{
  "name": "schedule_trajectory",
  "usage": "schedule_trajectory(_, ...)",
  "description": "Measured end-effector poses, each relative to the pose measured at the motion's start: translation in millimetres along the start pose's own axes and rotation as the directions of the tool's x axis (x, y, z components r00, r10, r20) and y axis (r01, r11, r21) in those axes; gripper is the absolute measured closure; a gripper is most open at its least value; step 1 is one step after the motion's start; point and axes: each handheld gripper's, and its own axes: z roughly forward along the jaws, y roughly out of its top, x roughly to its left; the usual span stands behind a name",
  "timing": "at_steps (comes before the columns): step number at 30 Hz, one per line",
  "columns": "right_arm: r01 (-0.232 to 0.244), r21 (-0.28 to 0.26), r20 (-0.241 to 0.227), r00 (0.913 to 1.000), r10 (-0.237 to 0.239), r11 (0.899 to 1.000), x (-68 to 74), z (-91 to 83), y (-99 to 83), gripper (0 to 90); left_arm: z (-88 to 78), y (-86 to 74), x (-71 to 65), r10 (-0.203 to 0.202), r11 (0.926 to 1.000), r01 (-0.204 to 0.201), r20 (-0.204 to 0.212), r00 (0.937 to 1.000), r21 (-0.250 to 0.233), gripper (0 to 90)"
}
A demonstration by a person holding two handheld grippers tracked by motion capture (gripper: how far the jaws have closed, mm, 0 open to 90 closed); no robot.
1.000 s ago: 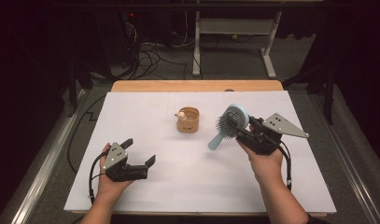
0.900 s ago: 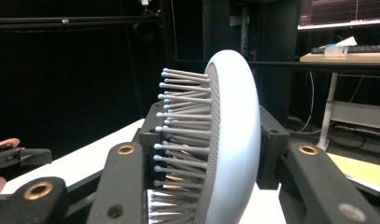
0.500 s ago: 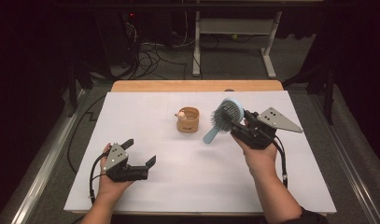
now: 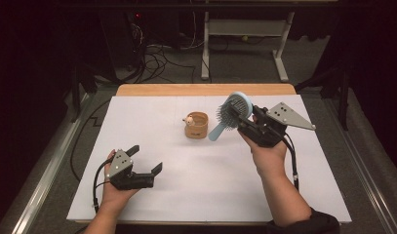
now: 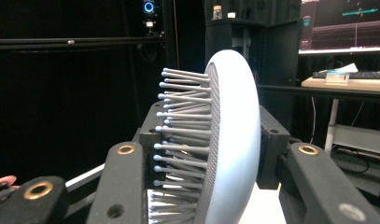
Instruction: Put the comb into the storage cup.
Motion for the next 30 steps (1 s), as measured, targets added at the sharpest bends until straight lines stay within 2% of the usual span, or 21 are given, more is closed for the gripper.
schedule_trajectory(18,0.003,-0.017,0.016,0.9999,-0.003,1.000,-2.8,22.3,10.6,57.8,-2.4,0.3,1.2,0.004,1.0000,-0.004,-0.005,1.0000,-0.009,0.6)
schedule_trajectory(30,0.003,-0.014,0.023,0.9997,-0.003,1.000,-2.6,45.7,12.1,57.7,-1.6,-0.7,1.6,-0.001,1.0000,0.001,0.002,1.0000,-0.008,0.7)
